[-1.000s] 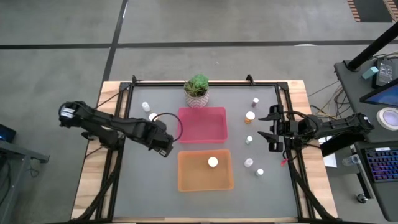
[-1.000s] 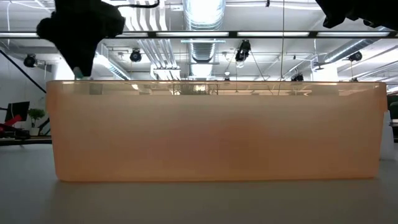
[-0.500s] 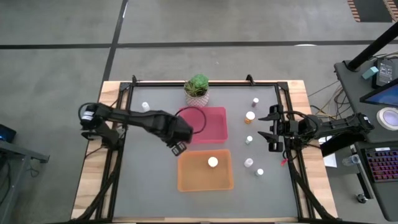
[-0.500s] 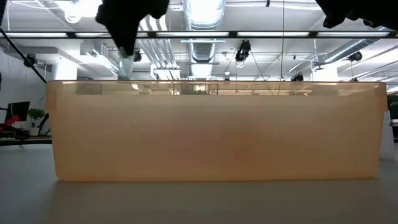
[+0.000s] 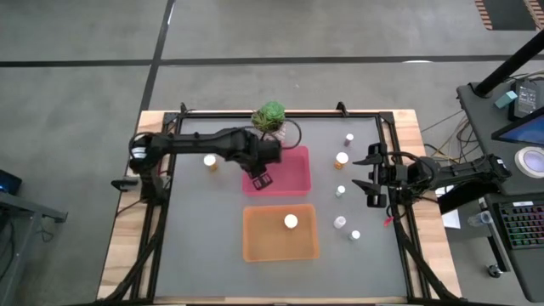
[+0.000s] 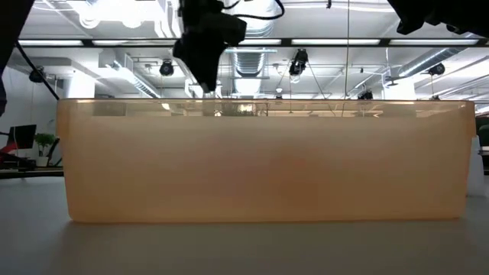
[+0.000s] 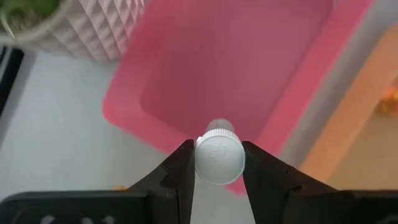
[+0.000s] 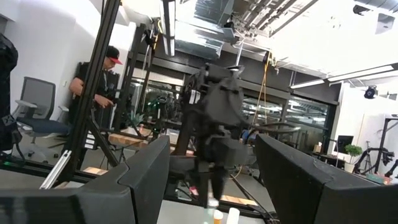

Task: Pick and place medicine bottles into bin by pill shape (circle, oval)
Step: Put the top left blue tablet bottle into the pink bin

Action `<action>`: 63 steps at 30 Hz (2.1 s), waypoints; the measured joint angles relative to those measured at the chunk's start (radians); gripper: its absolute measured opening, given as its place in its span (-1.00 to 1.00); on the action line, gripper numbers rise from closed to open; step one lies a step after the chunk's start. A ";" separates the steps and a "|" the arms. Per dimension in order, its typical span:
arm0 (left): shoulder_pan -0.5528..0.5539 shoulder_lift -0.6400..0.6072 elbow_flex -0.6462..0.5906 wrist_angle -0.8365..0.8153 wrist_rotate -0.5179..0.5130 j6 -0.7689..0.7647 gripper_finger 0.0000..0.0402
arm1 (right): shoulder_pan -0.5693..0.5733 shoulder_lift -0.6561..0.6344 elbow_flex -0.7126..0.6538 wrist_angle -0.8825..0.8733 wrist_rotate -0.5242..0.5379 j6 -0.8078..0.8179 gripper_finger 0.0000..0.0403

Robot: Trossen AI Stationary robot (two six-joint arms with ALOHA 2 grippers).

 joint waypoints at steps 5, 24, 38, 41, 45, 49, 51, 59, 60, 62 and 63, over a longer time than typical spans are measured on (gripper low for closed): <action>0.049 0.017 -0.003 0.089 0.001 0.061 -0.52 | 0.000 0.000 0.000 -0.001 0.001 0.000 0.13; 0.155 0.175 -0.005 0.187 0.017 0.212 -0.52 | 0.000 0.000 0.000 -0.006 0.001 -0.001 0.13; 0.208 0.220 -0.024 0.184 0.010 0.255 -0.52 | 0.000 0.000 0.000 -0.013 0.001 -0.001 0.13; 0.211 0.215 -0.030 0.187 0.010 0.255 -0.52 | 0.000 0.000 0.000 -0.014 0.001 -0.001 0.13; 0.211 0.214 -0.062 0.195 0.010 0.252 -0.52 | 0.000 0.000 0.000 -0.017 0.001 -0.001 0.13; 0.211 0.214 -0.091 0.194 0.003 0.251 -0.52 | 0.000 0.000 0.000 -0.018 0.001 -0.001 0.13; 0.211 0.214 -0.091 0.196 0.002 0.249 -0.52 | 0.000 0.000 0.000 -0.018 0.001 -0.001 0.13; 0.213 0.214 -0.092 0.196 -0.004 0.217 -0.52 | 0.000 0.000 0.000 -0.018 0.001 -0.001 0.13; 0.213 0.214 -0.092 0.196 -0.004 0.204 -0.52 | 0.000 0.000 0.000 -0.018 0.001 -0.001 0.13; 0.213 0.214 -0.092 0.196 -0.004 0.190 -0.52 | 0.000 0.000 0.000 -0.019 0.001 -0.001 0.13; 0.213 0.214 -0.092 0.195 -0.004 0.180 -0.52 | 0.000 0.000 0.000 -0.019 0.001 -0.001 0.13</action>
